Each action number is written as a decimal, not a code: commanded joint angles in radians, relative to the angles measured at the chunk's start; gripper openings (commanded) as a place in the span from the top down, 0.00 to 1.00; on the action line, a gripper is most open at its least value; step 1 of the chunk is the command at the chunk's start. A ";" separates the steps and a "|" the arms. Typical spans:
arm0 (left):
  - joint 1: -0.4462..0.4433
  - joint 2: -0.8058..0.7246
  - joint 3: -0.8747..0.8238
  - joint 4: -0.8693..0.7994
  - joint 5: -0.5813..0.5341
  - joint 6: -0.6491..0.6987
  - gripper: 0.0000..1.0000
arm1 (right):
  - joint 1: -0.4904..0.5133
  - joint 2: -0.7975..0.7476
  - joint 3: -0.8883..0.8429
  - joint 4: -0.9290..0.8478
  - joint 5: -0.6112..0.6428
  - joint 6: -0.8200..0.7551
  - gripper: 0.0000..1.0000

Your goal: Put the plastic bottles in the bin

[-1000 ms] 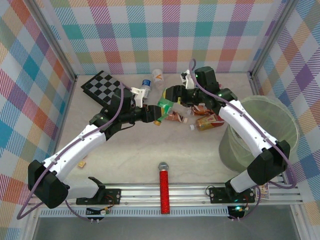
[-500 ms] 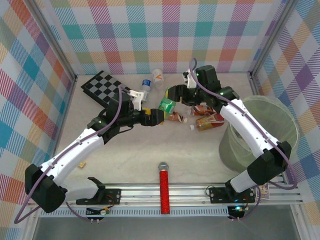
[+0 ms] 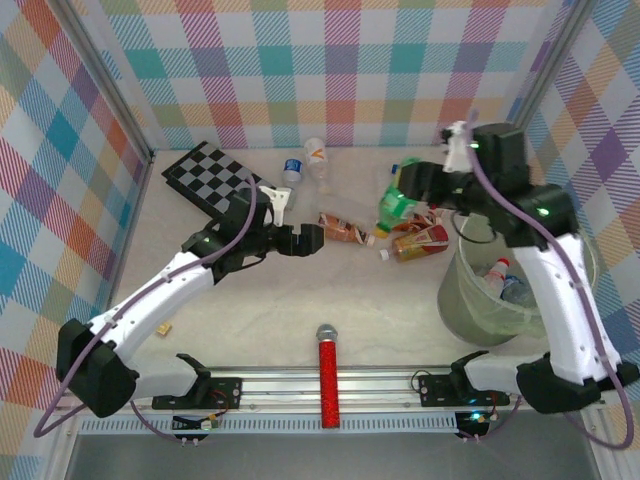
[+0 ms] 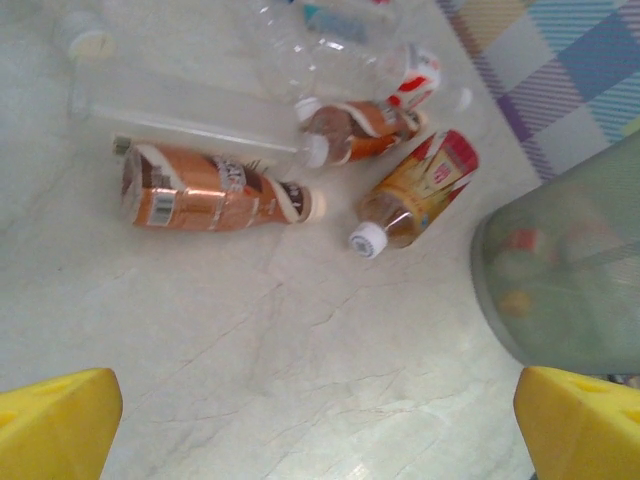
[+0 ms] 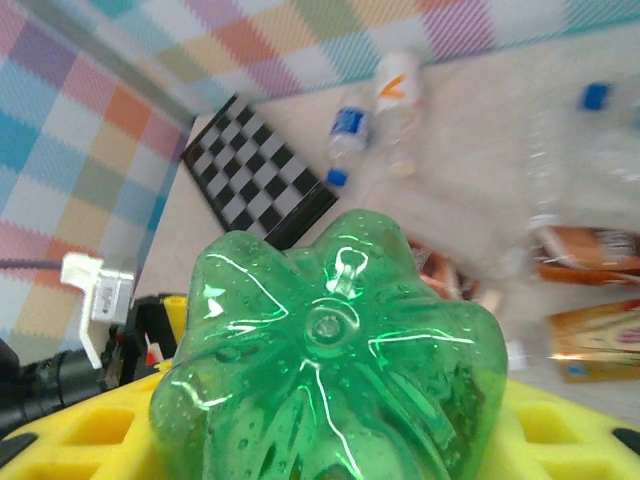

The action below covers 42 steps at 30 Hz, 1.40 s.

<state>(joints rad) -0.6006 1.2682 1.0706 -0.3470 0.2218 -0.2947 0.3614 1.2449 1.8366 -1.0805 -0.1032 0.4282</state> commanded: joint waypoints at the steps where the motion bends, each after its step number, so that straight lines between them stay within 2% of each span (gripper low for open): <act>1: 0.001 0.028 0.031 -0.030 -0.022 0.011 0.00 | -0.121 -0.037 0.074 -0.202 0.053 -0.075 0.55; 3: 0.001 0.040 0.029 -0.042 -0.037 0.014 0.00 | -0.194 -0.044 0.125 -0.284 0.108 -0.118 0.55; 9: 0.002 0.053 0.037 -0.088 -0.082 0.041 0.00 | -0.297 -0.019 0.252 -0.479 0.406 -0.223 0.57; 11: 0.001 0.057 0.044 -0.096 -0.081 0.045 0.00 | -0.351 -0.016 0.248 -0.503 0.431 -0.257 0.57; 16: 0.001 0.065 0.045 -0.086 -0.078 0.040 0.00 | -0.504 -0.032 0.142 -0.473 0.369 -0.304 0.58; 19: 0.001 0.070 0.042 -0.088 -0.079 0.041 0.00 | -0.598 -0.045 0.036 -0.417 0.261 -0.309 0.58; 22: 0.001 0.069 0.037 -0.096 -0.087 0.047 0.00 | -0.650 -0.063 -0.097 -0.354 0.146 -0.291 0.58; 27: 0.002 0.067 0.028 -0.104 -0.104 0.055 0.00 | -0.673 -0.085 -0.302 -0.269 -0.004 -0.242 0.58; 36: 0.002 0.087 0.029 -0.099 -0.103 0.060 0.00 | -0.725 -0.073 -0.516 -0.164 -0.047 -0.213 0.55; 42: 0.003 0.113 0.045 -0.097 -0.093 0.066 0.00 | -0.771 -0.061 -0.635 -0.071 -0.095 -0.201 0.48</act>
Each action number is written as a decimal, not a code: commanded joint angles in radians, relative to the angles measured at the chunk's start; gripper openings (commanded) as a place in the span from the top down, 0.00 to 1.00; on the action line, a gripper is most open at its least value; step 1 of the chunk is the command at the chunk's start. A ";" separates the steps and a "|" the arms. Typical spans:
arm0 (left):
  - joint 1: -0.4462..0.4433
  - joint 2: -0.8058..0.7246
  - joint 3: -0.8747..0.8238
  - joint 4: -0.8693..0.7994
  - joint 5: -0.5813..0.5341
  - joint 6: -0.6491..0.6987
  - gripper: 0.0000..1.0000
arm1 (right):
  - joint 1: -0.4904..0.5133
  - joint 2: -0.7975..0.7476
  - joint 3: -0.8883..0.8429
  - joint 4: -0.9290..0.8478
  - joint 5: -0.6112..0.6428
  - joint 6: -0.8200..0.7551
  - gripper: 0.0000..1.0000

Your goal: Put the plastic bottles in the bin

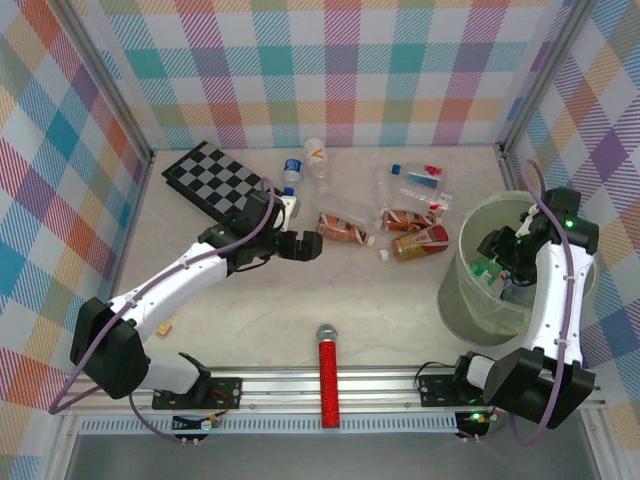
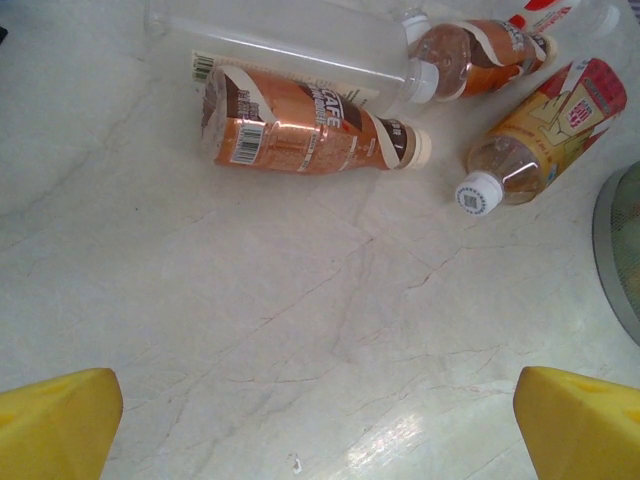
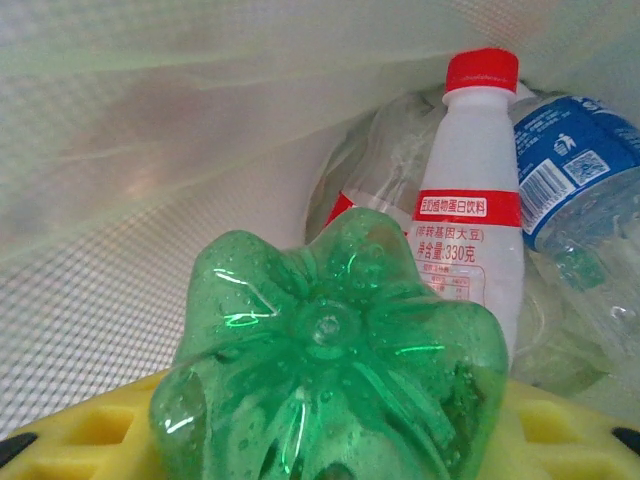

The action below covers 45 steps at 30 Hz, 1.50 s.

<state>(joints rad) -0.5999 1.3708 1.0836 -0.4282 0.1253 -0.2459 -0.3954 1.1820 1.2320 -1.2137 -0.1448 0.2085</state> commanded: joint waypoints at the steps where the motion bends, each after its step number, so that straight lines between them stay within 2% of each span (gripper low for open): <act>1: 0.002 0.015 0.037 -0.016 0.006 0.019 0.00 | -0.017 0.007 -0.043 0.069 -0.054 0.017 0.46; 4: 0.002 0.030 0.051 -0.019 0.011 0.022 0.00 | -0.020 0.017 -0.059 0.085 -0.067 0.018 0.40; 8: 0.002 0.048 0.070 -0.017 0.012 0.026 0.00 | -0.026 0.015 -0.031 0.060 -0.062 0.017 0.21; 13: 0.002 0.085 0.119 -0.030 0.008 0.039 0.00 | -0.035 -0.011 0.030 0.012 -0.038 0.006 0.09; 19: 0.027 0.159 0.220 -0.058 -0.007 0.054 0.00 | -0.052 -0.024 0.164 -0.074 -0.013 -0.018 0.07; 25: 0.081 0.293 0.384 -0.084 -0.140 0.054 0.00 | -0.059 -0.070 0.319 -0.187 0.005 -0.044 0.05; 28: 0.097 0.368 0.472 -0.077 -0.224 0.068 0.00 | -0.059 -0.091 0.379 -0.221 -0.032 -0.047 0.06; 31: 0.120 0.469 0.572 -0.069 -0.282 0.080 0.00 | -0.059 -0.111 0.410 -0.222 -0.136 -0.047 0.06; 33: 0.138 0.537 0.640 -0.072 -0.300 0.085 0.00 | -0.060 -0.137 0.391 -0.170 -0.311 -0.047 0.07; 36: 0.170 0.638 0.735 -0.069 -0.302 0.092 0.00 | -0.059 -0.182 0.318 -0.021 -0.692 0.023 0.09; 38: 0.189 0.716 0.810 -0.083 -0.291 0.103 0.02 | -0.059 -0.213 0.273 0.081 -0.840 0.103 0.10; 40: 0.202 0.786 0.885 -0.105 -0.276 0.117 0.03 | -0.059 -0.226 0.280 0.103 -0.877 0.121 0.11; 45: 0.216 0.954 1.069 -0.153 -0.290 0.135 0.03 | -0.058 -0.224 0.322 0.020 -0.891 0.062 0.11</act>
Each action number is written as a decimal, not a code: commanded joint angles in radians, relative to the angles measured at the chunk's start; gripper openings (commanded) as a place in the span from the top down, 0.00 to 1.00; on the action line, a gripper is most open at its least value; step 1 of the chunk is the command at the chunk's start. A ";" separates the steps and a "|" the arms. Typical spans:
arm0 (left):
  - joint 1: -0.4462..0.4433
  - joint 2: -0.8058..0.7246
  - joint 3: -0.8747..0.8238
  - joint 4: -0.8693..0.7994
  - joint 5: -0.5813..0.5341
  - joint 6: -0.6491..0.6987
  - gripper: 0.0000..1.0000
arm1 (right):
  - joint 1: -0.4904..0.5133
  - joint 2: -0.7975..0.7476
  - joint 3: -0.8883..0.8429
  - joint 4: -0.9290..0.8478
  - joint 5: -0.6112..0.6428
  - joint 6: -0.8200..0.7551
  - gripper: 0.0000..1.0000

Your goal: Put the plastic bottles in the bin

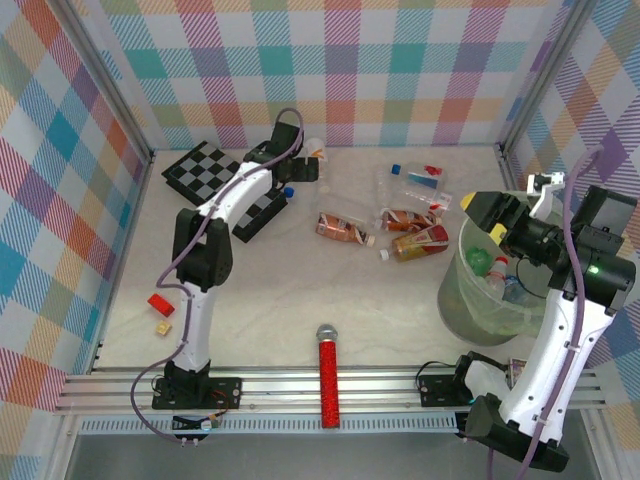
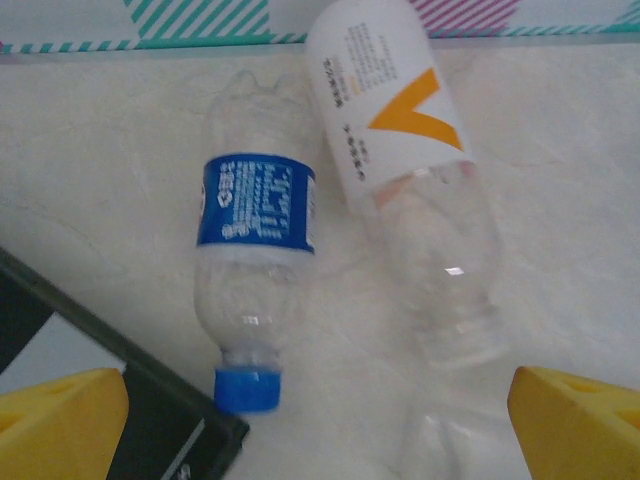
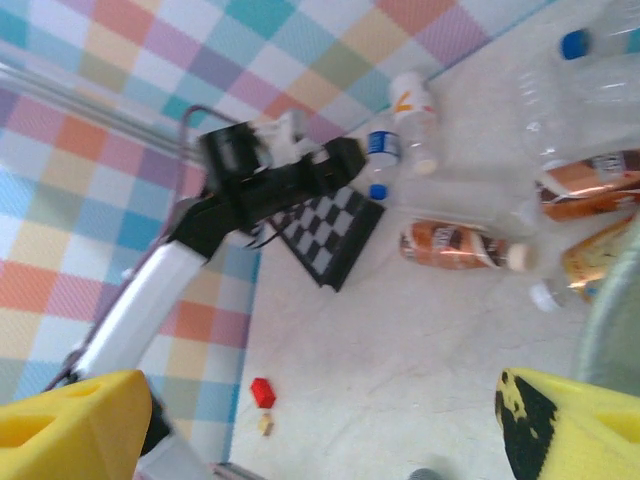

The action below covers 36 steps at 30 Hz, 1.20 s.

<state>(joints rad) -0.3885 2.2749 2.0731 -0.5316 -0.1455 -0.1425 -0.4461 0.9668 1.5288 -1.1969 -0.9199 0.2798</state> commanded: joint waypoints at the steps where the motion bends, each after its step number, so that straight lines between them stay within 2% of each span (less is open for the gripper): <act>1: 0.006 0.085 0.122 -0.061 -0.027 0.034 0.03 | -0.008 -0.013 0.020 -0.001 -0.113 -0.013 0.11; 5: 0.014 0.237 0.341 -0.165 -0.034 0.028 0.05 | -0.007 -0.026 -0.001 -0.016 -0.097 -0.030 0.12; 8: 0.020 0.297 0.415 -0.194 -0.039 0.010 0.09 | -0.007 -0.025 -0.008 -0.042 -0.070 -0.052 0.12; 13: 0.031 0.322 0.410 -0.191 -0.046 -0.015 0.15 | -0.008 -0.030 -0.014 -0.061 -0.039 -0.075 0.12; 24: 0.043 0.373 0.409 -0.182 -0.025 -0.059 0.19 | -0.007 -0.034 -0.037 -0.057 -0.017 -0.079 0.12; 31: 0.048 0.376 0.400 -0.181 -0.014 -0.074 0.33 | -0.007 -0.038 -0.031 -0.057 -0.010 -0.077 0.12; 36: 0.048 0.307 0.312 -0.136 0.007 -0.071 0.40 | -0.007 -0.044 -0.038 -0.052 -0.007 -0.068 0.12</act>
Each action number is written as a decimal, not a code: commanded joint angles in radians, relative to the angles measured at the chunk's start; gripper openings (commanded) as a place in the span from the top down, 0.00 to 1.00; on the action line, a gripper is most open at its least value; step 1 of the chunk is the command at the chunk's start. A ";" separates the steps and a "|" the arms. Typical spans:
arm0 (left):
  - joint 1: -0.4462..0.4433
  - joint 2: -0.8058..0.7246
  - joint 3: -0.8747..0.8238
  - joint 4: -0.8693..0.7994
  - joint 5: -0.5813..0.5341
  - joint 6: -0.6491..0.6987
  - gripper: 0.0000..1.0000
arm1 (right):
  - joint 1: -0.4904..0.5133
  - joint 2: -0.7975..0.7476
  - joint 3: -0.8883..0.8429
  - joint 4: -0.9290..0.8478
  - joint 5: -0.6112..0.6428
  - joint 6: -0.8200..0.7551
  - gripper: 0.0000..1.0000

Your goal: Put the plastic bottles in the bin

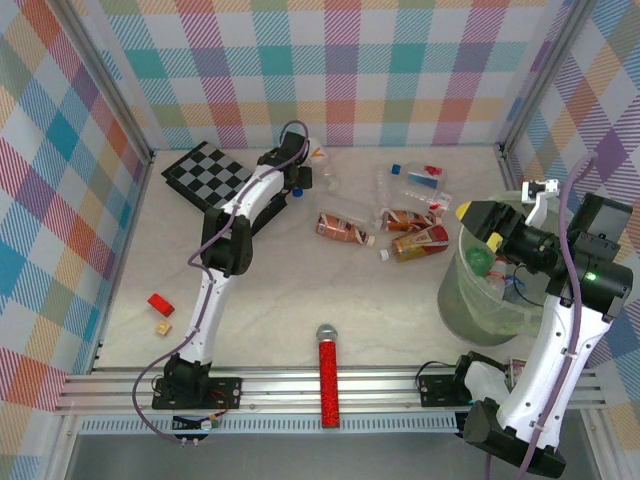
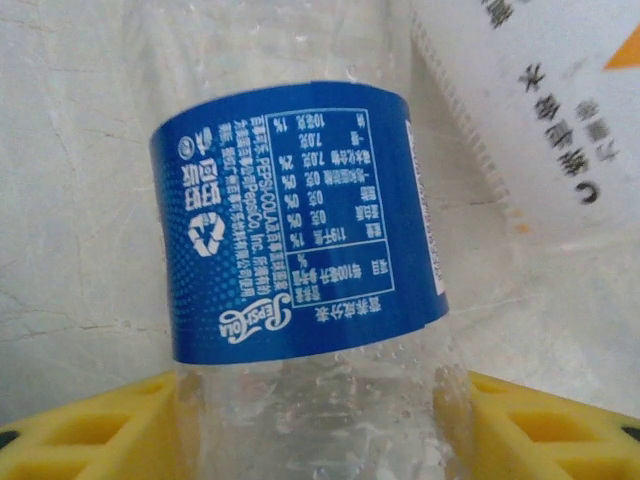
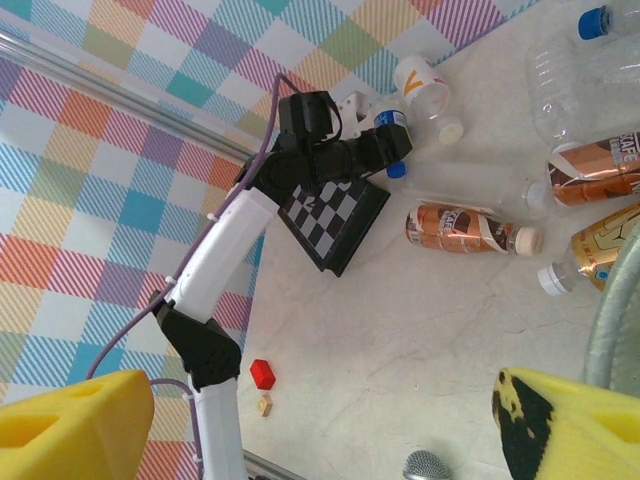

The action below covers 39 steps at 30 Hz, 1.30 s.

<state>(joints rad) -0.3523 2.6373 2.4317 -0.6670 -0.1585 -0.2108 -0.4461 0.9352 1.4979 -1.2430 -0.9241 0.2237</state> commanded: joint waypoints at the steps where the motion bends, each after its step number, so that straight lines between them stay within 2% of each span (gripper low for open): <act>1: 0.012 -0.073 -0.066 0.012 0.017 -0.001 0.42 | -0.008 -0.017 -0.005 0.000 -0.003 -0.004 0.12; 7: 0.012 -0.163 -0.114 0.026 0.044 0.010 0.47 | -0.008 -0.029 0.033 0.000 -0.007 0.024 0.12; 18: 0.012 -0.473 -0.399 0.160 0.165 0.013 0.55 | -0.006 -0.050 0.069 0.053 -0.055 0.123 0.14; 27: 0.003 -0.951 -0.981 0.550 0.632 -0.150 0.56 | 0.028 -0.050 0.016 0.232 -0.110 0.275 0.16; 29: -0.009 -1.034 -1.073 0.595 0.700 -0.179 0.56 | 0.082 -0.033 0.009 0.263 -0.077 0.294 0.16; 31: -0.028 -1.097 -1.139 0.614 0.745 -0.192 0.57 | 0.177 -0.016 0.001 0.297 -0.009 0.313 0.16; 35: -0.094 -1.200 -1.234 0.635 0.763 -0.217 0.58 | 0.440 0.042 -0.026 0.380 0.195 0.340 0.16; 39: -0.178 -1.271 -1.289 0.647 0.757 -0.225 0.59 | 0.616 0.123 -0.066 0.485 0.296 0.367 0.15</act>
<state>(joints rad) -0.4881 1.4216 1.1690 -0.0795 0.5503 -0.4103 0.0879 1.0119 1.4586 -0.8749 -0.7521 0.5537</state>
